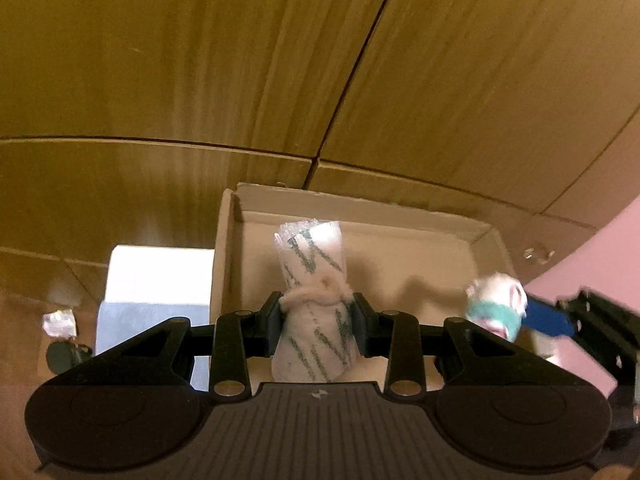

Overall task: Organize objects
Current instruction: 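Carry both held sock rolls into the cardboard tray and open both grippers, then withdraw both open grippers from the tray back over the clothes pile, then grasp the grey sock bundle with the right gripper while the left grasps the plastic-wrapped bundle with green tie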

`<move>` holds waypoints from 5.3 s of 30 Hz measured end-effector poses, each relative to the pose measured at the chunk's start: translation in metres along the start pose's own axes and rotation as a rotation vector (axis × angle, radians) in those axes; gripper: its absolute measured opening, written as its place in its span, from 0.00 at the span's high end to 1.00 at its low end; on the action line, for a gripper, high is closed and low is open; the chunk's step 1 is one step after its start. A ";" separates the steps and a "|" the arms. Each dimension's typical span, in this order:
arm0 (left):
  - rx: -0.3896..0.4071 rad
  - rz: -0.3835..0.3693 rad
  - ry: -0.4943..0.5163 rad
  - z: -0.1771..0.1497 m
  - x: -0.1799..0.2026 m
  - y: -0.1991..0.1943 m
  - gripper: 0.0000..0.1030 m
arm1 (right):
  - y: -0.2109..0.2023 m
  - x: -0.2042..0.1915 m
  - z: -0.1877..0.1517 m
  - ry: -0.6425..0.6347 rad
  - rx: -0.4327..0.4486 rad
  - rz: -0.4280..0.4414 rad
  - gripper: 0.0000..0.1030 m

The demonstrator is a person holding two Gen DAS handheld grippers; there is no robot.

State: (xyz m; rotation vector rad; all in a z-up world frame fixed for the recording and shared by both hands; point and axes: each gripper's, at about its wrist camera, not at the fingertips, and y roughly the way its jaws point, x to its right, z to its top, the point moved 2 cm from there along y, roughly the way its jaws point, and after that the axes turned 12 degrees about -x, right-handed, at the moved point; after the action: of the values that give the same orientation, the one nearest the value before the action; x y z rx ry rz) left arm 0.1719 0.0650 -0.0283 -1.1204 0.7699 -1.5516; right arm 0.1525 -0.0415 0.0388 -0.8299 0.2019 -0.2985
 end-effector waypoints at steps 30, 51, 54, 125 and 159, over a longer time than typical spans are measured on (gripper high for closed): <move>0.046 -0.040 0.014 0.032 -0.027 0.043 0.27 | 0.180 0.009 0.031 -0.422 -0.232 0.026 0.52; 0.175 0.163 0.192 -0.031 -0.004 -0.086 0.01 | 0.097 0.003 0.031 -0.382 -0.175 -0.002 0.30; 0.095 0.132 0.125 -0.040 0.007 -0.086 0.01 | 0.076 -0.001 0.030 -0.300 -0.211 0.023 0.22; 0.145 0.316 0.086 -0.272 -0.050 -0.107 0.00 | -0.012 -0.144 -0.194 -0.058 -0.034 -0.001 0.04; 0.142 0.279 0.236 -0.277 -0.003 -0.080 0.02 | -0.016 -0.125 -0.196 -0.137 0.042 -0.097 0.36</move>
State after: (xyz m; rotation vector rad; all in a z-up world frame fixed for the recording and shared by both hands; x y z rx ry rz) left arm -0.1151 0.0709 -0.0573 -0.7012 0.9165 -1.4881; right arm -0.0248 -0.1456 -0.0714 -0.8164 0.0278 -0.3343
